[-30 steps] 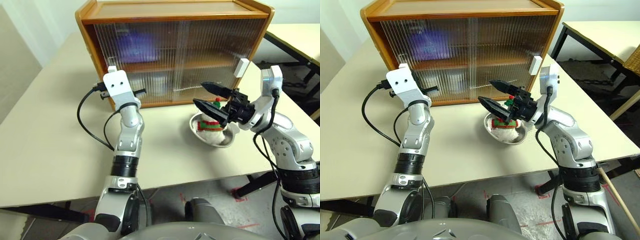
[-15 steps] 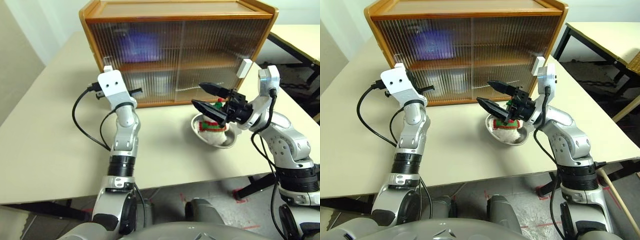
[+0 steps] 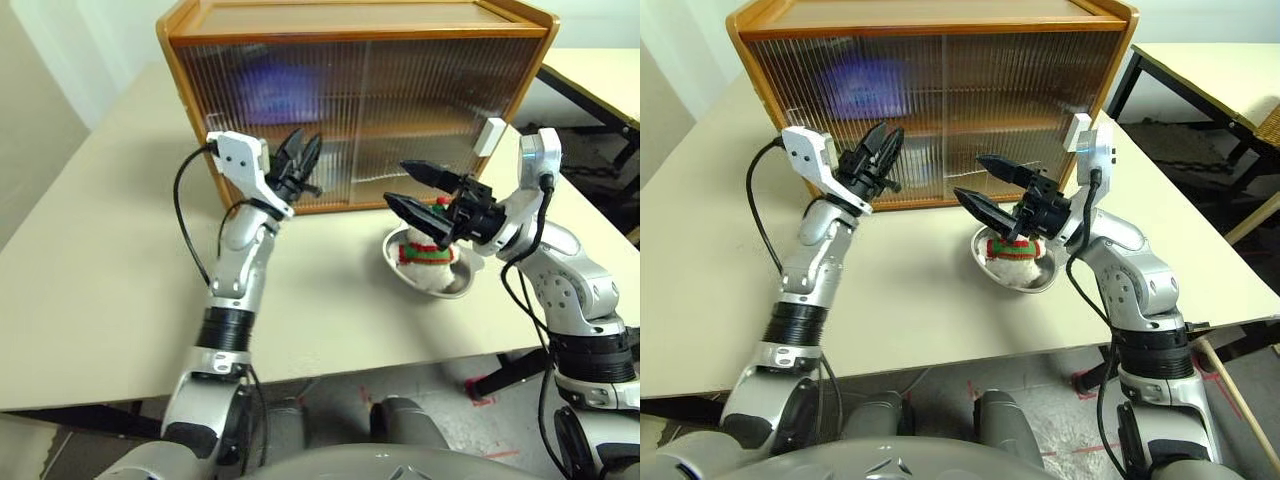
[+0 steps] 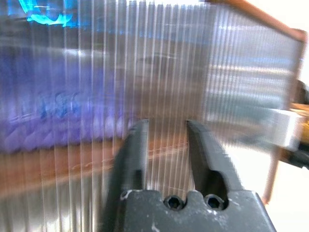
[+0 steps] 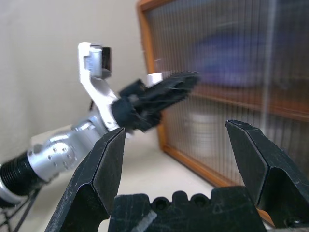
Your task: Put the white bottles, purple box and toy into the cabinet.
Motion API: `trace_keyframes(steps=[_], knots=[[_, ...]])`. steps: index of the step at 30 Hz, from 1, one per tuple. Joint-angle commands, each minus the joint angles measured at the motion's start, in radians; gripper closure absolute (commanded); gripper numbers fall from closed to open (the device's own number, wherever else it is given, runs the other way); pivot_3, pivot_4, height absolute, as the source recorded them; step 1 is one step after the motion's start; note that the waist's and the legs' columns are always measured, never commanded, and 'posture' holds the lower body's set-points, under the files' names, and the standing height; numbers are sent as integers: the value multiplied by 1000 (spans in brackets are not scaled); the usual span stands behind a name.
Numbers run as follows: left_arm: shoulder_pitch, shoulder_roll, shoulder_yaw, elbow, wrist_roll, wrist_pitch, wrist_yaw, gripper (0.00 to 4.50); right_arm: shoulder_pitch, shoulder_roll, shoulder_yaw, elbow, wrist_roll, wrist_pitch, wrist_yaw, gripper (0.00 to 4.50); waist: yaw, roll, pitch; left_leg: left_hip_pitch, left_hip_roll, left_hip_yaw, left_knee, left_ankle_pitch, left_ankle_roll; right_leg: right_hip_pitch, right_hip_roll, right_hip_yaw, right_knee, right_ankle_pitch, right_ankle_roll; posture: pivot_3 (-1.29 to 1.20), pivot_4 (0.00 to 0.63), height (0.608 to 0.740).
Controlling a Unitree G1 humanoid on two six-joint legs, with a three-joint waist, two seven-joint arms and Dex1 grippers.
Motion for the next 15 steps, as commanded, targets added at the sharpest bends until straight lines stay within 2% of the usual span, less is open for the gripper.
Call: trace_keyframes(steps=[1,4,11,15], knots=[[-44,56,27,65,-93,58,-182,1192,26,-1,-26,-15,-10,-30,-26,583,-9,0,0,0,0,0,0,0,0,0,0,0,0,0,0,-1,0,740],[-78,123,48,101,-162,108,-342,1,39,4,-54,-9,-20,-46,-81,1692,-17,0,0,0,0,-1,0,0,0,0,0,0,0,0,1,-20,0,740],[-71,185,53,78,-218,192,-516,0,-1,-27,-137,133,-114,-96,-221,4379,-41,0,0,0,1,0,0,0,1,0,-1,1,0,-1,2,-39,0,740],[-57,197,63,63,-225,220,-546,0,-50,-57,-180,262,-168,-133,-288,4446,-50,0,0,0,1,0,0,1,1,0,-1,2,1,0,1,-32,0,740]])
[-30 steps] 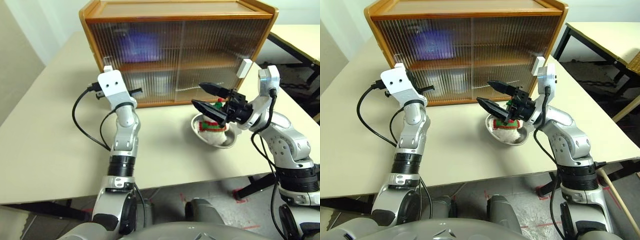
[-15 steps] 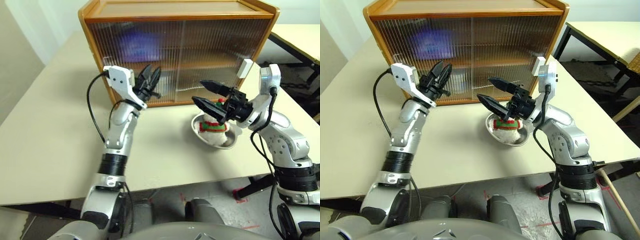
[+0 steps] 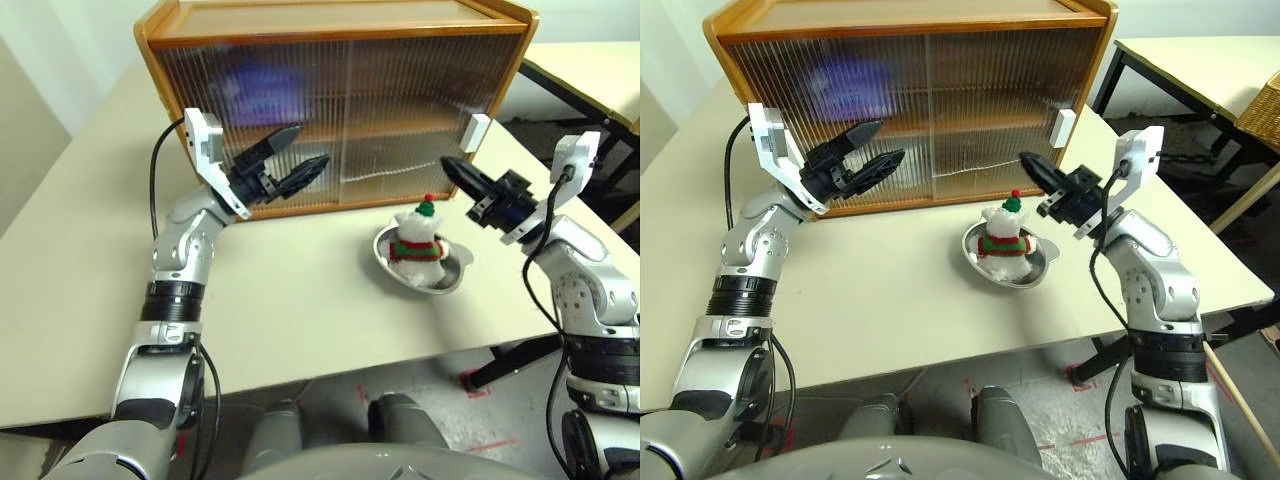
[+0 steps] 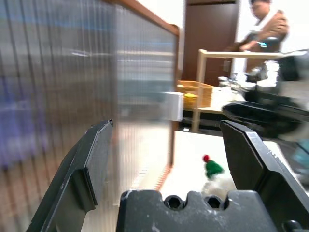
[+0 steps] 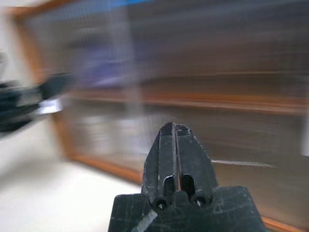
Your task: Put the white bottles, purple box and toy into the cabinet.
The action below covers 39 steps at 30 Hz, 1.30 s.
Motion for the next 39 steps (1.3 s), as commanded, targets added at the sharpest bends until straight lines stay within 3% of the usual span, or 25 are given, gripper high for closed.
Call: trace_keyframes(steps=[1,10,22,30,39], knots=[[15,10,8,-18,-10,22,-20,0,-47,-17,-49,108,-46,-44,-68,4446,-4,0,0,0,0,0,0,0,0,0,0,0,0,0,0,-32,0,740],[83,39,17,-138,-18,89,-5,0,-213,-20,-67,347,-123,-81,-183,4446,-20,1,0,1,3,1,0,0,1,0,0,3,2,0,0,-7,0,740],[153,20,48,-231,-1,85,101,0,-392,29,-40,671,-205,-233,-185,4446,-15,1,0,2,4,1,0,1,1,0,0,3,3,1,-1,42,0,740],[236,-13,34,-355,3,100,214,0,-413,51,-28,739,-221,-280,-166,4446,-1,1,0,2,4,1,-1,1,1,0,-1,3,3,2,-2,61,0,740],[240,-22,29,-369,-1,97,236,0,-424,73,-6,749,-236,-283,-132,4446,6,2,0,4,4,2,-1,1,1,0,0,3,4,2,-2,73,0,740]])
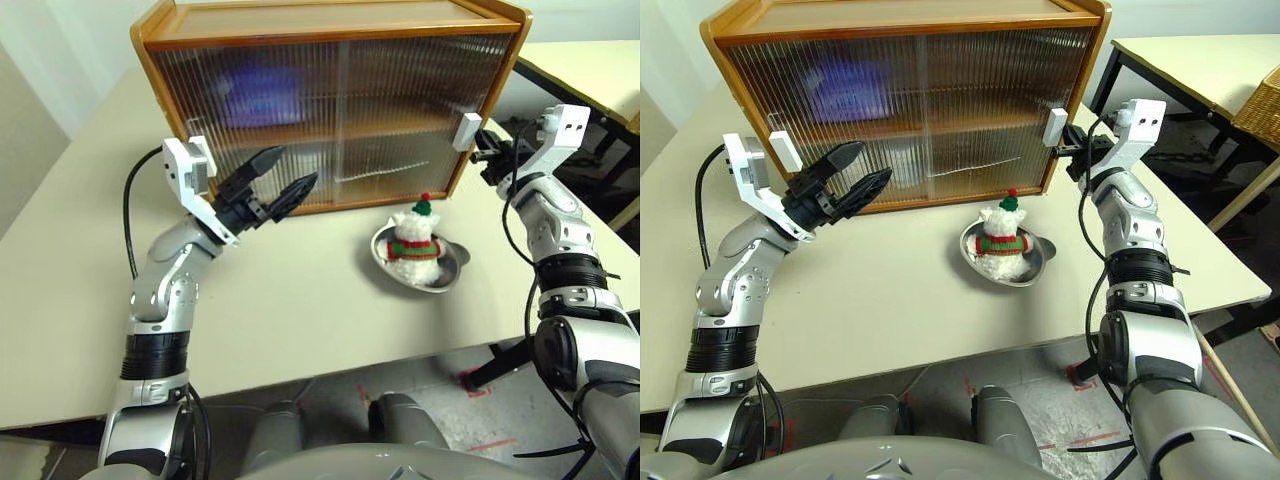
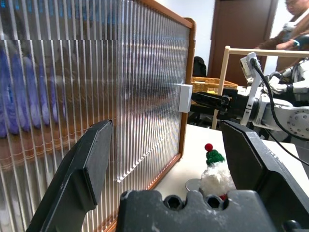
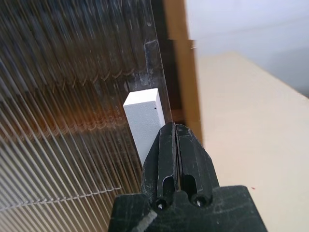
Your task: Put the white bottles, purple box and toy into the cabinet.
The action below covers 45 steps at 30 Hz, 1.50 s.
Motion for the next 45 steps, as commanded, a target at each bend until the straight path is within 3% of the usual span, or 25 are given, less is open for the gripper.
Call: trace_keyframes(steps=[1,45], knots=[[2,-2,-14,-14,1,2,6,0,-20,17,26,14,-11,-9,22,4446,0,0,0,0,0,0,0,0,0,0,0,0,0,0,0,73,0,740],[44,-6,-9,-57,9,-33,61,0,-79,293,198,-265,-19,277,-28,4446,4,3,2,2,7,7,-2,-3,-5,-2,3,-1,1,0,-3,125,0,740]])
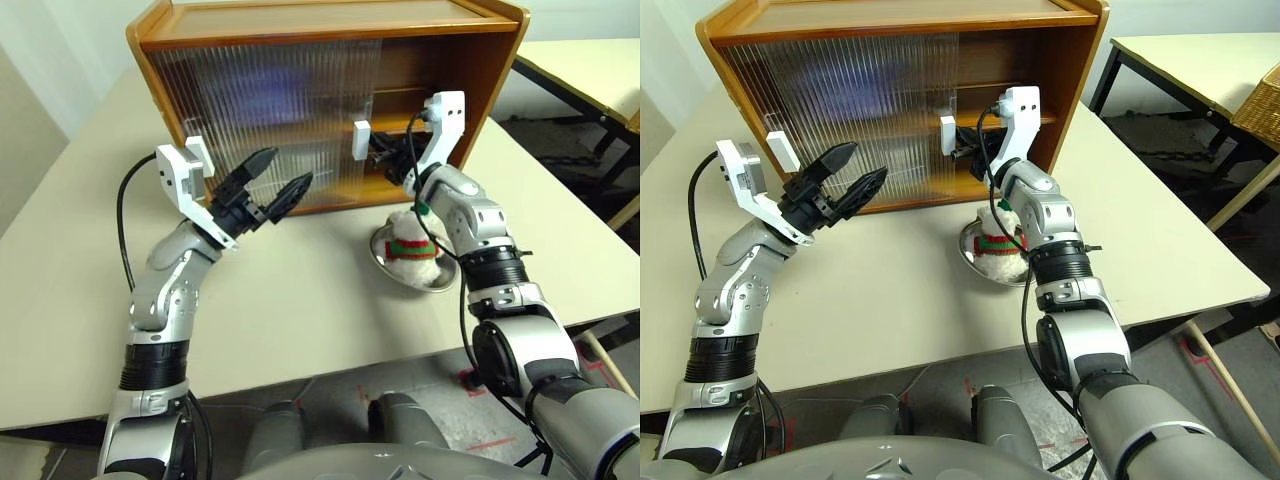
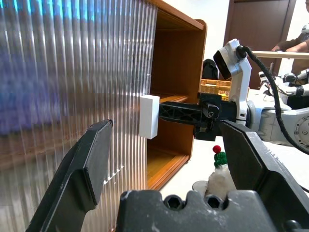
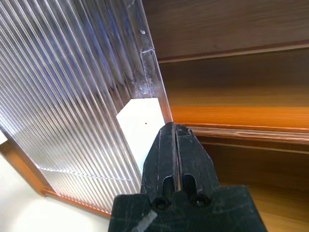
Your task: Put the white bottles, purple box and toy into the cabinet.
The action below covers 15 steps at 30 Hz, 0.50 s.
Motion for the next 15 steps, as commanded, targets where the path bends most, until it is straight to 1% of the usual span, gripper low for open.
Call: trace_keyframes(steps=[1,12,15], knots=[[1,-1,-10,-14,6,-7,3,0,-24,11,12,-18,7,6,7,4446,1,0,0,0,0,0,0,0,0,0,0,0,0,0,0,124,0,740],[-12,-15,-22,2,9,-16,2,0,-22,19,13,-29,6,19,15,4446,0,0,0,0,0,1,-4,0,0,-1,0,0,0,-1,-1,101,0,740],[-20,-23,-30,10,12,-20,2,0,-8,-10,2,-54,-3,17,7,4446,0,0,0,0,0,1,-5,0,0,-1,0,0,-1,-1,-1,89,0,740]])
